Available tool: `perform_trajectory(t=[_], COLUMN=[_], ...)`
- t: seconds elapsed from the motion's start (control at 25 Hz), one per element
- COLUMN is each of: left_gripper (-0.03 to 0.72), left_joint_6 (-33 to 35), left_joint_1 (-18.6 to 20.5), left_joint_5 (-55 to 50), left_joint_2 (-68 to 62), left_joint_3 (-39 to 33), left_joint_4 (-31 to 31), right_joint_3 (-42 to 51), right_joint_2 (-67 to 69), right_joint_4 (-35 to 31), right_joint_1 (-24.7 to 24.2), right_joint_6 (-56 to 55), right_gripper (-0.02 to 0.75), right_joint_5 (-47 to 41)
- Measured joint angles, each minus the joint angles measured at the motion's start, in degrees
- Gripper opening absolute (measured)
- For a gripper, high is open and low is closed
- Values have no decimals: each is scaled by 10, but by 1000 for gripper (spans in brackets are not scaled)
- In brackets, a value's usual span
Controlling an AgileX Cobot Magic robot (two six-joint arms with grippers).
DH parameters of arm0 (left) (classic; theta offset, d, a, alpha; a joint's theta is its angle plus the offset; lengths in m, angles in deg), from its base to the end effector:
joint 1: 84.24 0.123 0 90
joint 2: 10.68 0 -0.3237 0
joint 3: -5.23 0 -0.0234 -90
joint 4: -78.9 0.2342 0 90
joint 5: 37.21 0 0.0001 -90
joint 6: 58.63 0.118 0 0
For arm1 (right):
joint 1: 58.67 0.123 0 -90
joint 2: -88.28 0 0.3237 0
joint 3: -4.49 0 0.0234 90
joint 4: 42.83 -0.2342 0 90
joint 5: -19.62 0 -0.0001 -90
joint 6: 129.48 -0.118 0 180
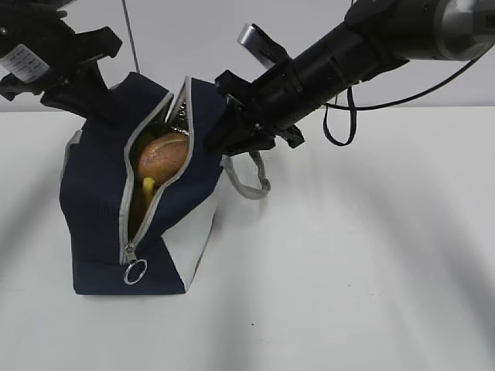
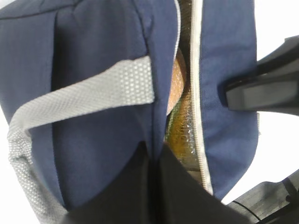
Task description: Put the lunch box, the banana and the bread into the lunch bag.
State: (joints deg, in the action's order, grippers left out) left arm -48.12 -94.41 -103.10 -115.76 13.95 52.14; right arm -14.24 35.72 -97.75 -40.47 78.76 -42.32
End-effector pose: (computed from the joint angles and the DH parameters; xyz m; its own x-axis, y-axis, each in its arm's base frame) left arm 0.3426 -0.1107 0.3319 -0.9291 0.1484 -0.3386 0.2828 0.8753 -0.3923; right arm 0.4098 0.2245 0.2526 -0.9111 -0.2288 -0.3430 -0.4100 0.5899 0.6956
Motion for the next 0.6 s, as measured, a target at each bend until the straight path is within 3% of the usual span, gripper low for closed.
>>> perform_trajectory(t=[0.04, 0.12, 0.32, 0.6], left_gripper=[-3, -3, -3, -3], left_joint_6=[0, 0, 0, 0], left_joint_1=[-1, -4, -35, -114], left_joint_5=[2, 7, 41, 119], left_joint_2=[0, 0, -1, -4], left_joint_3=[0, 0, 0, 0], left_joint_4=[-2, -15, -60, -77], right_joint_3=[0, -4, -16, -17], right_joint_2=[0, 0, -12, -87], right_joint_4=[-1, -1, 17, 155], right_joint_1=[0, 0, -14, -39], right_joint_6=[1, 4, -5, -62], right_gripper=[62, 7, -6, -8], right_joint_5=[-5, -24, -60, -83])
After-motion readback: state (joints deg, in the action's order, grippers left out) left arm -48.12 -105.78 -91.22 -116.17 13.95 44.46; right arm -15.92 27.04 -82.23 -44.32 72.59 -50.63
